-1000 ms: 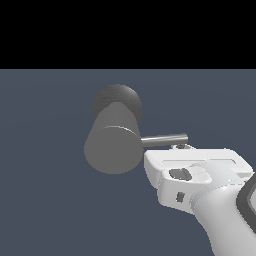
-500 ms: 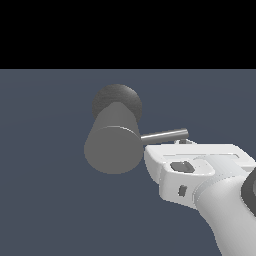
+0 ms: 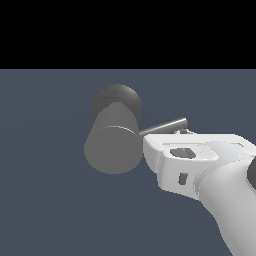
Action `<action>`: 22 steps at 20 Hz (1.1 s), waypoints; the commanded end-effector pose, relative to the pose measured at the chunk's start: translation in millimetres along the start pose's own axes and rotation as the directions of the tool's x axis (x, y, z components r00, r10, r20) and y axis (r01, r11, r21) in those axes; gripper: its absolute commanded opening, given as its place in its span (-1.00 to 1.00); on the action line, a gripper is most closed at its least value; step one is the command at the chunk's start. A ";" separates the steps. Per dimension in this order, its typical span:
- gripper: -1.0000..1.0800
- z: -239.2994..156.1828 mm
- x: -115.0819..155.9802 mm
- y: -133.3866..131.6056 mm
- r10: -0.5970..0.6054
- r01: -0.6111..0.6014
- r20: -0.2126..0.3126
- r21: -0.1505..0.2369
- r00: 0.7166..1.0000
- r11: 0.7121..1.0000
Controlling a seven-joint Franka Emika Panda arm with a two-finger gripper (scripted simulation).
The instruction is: Turn on the faucet by rotating a designated handle.
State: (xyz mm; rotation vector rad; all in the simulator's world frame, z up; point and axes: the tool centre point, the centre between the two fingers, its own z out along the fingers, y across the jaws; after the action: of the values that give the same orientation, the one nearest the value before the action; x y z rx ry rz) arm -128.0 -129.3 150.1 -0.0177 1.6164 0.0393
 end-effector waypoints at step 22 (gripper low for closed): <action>-1.00 -1.0 -56.2 28.9 -0.002 0.002 0.017 -0.004 1.000 1.000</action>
State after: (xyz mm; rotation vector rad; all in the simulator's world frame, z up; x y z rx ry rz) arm -130.7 -110.6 191.4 -0.0135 1.6338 0.0319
